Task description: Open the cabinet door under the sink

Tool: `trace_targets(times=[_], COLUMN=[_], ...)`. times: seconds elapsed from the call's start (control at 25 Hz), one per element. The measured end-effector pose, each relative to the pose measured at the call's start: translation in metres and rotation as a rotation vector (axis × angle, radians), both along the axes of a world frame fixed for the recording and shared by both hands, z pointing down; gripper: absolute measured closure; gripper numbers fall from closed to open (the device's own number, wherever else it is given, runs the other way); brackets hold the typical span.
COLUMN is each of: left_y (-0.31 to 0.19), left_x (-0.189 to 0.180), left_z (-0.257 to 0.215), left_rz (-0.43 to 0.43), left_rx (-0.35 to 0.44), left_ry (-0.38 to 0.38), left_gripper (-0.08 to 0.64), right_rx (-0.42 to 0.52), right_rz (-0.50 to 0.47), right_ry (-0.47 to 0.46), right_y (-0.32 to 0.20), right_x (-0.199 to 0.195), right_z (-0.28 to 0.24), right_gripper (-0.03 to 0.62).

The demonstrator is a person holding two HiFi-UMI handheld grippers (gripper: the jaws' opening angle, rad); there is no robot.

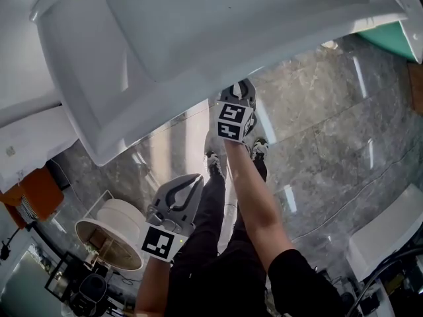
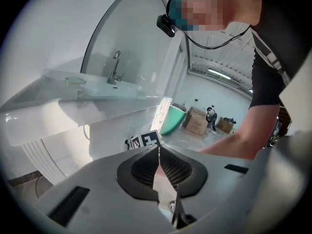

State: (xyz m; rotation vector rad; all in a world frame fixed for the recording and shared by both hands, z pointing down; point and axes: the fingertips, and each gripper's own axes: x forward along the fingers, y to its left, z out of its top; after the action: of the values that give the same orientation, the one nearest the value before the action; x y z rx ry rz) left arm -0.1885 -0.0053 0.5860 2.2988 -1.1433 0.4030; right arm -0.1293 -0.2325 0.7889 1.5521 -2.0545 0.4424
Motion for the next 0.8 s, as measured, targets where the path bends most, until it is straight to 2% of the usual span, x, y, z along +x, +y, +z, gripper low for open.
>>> trace_targets(times=[0.28,0.48,0.64,0.8], left_y=[-0.004,-0.009,-0.009,-0.009], left_x=[0.016,0.025,0.040,0.059], left_z=[-0.001,-0.001,-0.001,-0.004], left_rz=[0.015,0.017,0.034,0.054], left_rx=[0.000,0.000,0.002,0.004], left_ry=[0.006,0.013,0.013,0.022], left_gripper=[0.543,0.543,0.543,0.543], right_rx=[-0.011,-0.035,-0.039,-0.047], right_rz=[0.077,0.126,0.106,0.032], right_ry=[-0.031,-0.053,-0.055,-0.069], right_y=[0.024,0.058,0.077,0.086], right_x=[0.023,0.060,0.088,0.100], right_z=[-0.006,-0.004,-0.001,-0.001], right_gripper=[0.499,0.497,0.499,0.499])
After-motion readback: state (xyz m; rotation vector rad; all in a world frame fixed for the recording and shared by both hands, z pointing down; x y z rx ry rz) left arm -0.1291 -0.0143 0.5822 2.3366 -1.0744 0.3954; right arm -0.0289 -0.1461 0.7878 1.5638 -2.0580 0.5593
